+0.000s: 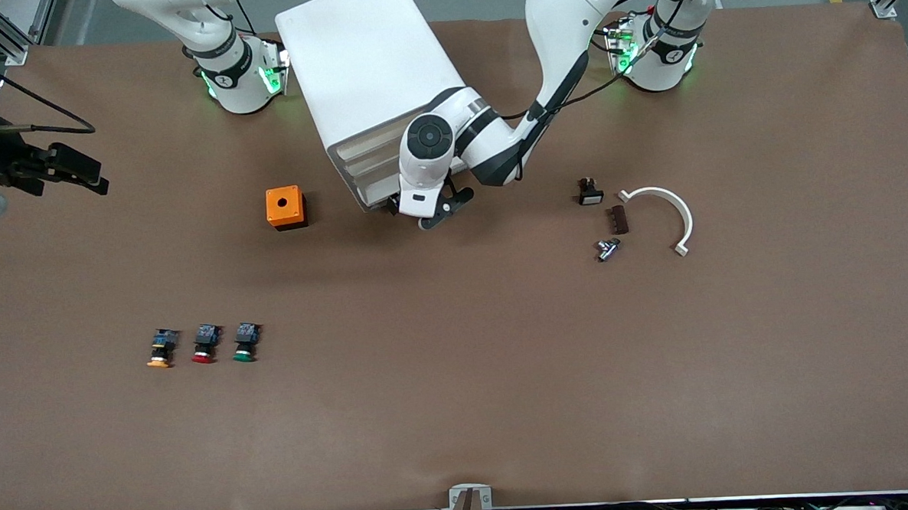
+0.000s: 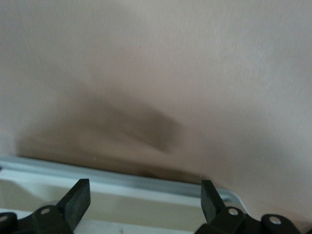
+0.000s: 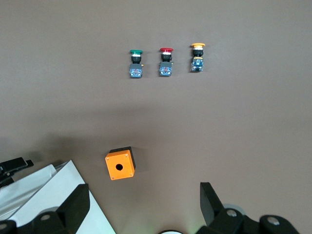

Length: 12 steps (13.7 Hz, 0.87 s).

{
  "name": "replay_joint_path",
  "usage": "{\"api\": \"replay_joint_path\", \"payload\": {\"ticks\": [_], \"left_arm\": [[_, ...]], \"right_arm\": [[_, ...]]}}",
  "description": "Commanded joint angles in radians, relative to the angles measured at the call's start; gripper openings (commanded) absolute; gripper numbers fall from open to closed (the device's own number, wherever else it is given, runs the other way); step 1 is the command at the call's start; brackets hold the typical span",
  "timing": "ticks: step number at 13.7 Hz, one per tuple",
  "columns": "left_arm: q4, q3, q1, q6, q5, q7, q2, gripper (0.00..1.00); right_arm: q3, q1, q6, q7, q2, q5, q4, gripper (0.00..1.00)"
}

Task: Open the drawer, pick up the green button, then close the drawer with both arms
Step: 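Push the open drawer shut into the cabinet with the left gripper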

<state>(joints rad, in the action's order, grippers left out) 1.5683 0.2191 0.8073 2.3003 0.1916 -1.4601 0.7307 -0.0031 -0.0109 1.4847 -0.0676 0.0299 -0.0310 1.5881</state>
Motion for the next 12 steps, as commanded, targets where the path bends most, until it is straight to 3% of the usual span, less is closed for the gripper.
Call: {"api": "replay_joint_path", "payload": {"ticks": [1, 12], "left_arm": [[-0.016, 0.005, 0.009, 0.004, 0.054, 0.001, 0.013, 1.0], [-0.034, 0.032, -0.028, -0.007, 0.048, 0.003, -0.017, 1.0]], "right_arm": [[-0.006, -0.004, 0.014, 0.0, 0.038, 0.013, 0.029, 1.0], [-0.009, -0.003, 0.097, 0.043, 0.048, 0.026, 0.033, 1.0]]}}
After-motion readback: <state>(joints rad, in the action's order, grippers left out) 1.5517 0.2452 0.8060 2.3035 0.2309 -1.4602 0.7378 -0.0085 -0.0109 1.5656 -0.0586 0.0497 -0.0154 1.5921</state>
